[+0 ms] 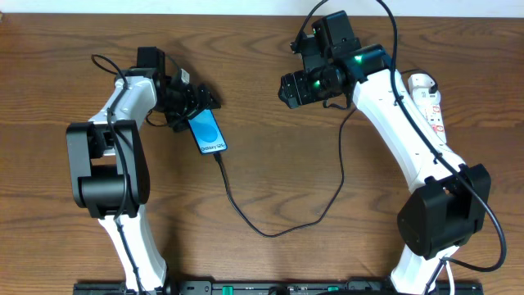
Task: Plug charger to phone and switch on socket
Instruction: 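Lower the phone flat onto the table with the left gripper, then release the phone and raise the left gripper away to the left, then move the right gripper over the power strip's orange switch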
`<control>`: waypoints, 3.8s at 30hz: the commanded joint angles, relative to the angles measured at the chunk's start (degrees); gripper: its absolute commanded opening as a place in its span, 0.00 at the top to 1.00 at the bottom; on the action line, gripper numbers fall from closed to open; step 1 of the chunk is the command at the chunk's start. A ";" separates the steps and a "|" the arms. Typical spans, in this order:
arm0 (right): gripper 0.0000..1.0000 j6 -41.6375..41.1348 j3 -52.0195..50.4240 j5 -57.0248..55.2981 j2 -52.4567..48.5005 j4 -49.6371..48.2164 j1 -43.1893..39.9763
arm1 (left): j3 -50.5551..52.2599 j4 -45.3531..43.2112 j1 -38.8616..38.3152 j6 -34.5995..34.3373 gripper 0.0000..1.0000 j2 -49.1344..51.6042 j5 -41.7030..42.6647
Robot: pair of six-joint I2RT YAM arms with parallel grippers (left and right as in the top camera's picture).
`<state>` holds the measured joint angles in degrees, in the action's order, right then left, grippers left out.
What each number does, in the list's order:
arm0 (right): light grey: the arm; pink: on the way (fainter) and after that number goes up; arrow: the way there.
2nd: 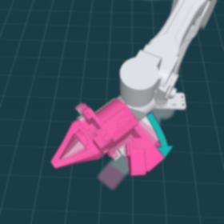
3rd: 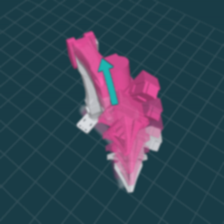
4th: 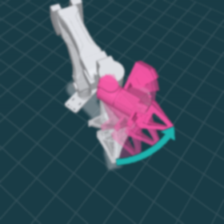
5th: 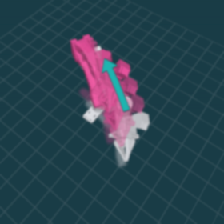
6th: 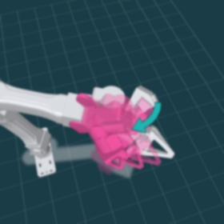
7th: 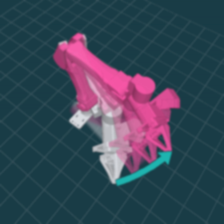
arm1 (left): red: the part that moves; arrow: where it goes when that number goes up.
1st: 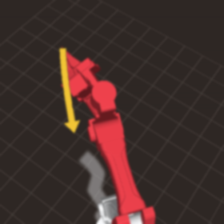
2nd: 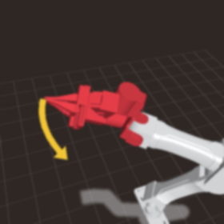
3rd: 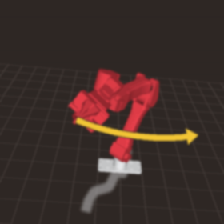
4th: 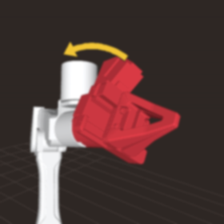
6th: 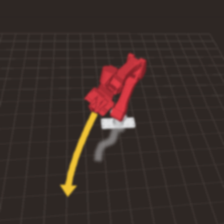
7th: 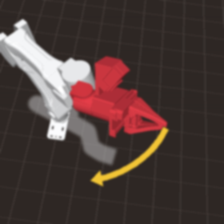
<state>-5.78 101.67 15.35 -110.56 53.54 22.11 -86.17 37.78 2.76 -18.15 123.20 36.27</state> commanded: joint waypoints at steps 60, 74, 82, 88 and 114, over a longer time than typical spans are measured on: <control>0.12 0.52 0.76 -0.48 0.52 -0.85 0.26 | 1.42 8.63 15.80 3.32 0.02 -25.16 -13.66; 0.12 0.50 0.76 -0.44 0.52 0.17 -5.79 | 1.42 8.63 15.80 3.32 0.02 -25.16 -13.66; 0.13 0.76 0.76 -2.64 0.52 1.07 -6.45 | 1.42 8.63 15.80 3.32 0.02 -25.16 -13.66; 0.13 0.76 0.87 -4.94 0.57 1.57 -9.44 | 1.42 8.66 15.80 3.32 0.02 -25.16 -13.66; 0.03 1.60 0.92 -6.86 4.33 4.61 -25.68 | 1.42 8.66 15.80 3.32 0.02 -25.16 -13.66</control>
<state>-4.89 101.67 9.93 -107.37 58.04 -1.87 -84.86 46.22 18.59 -15.57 98.63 23.59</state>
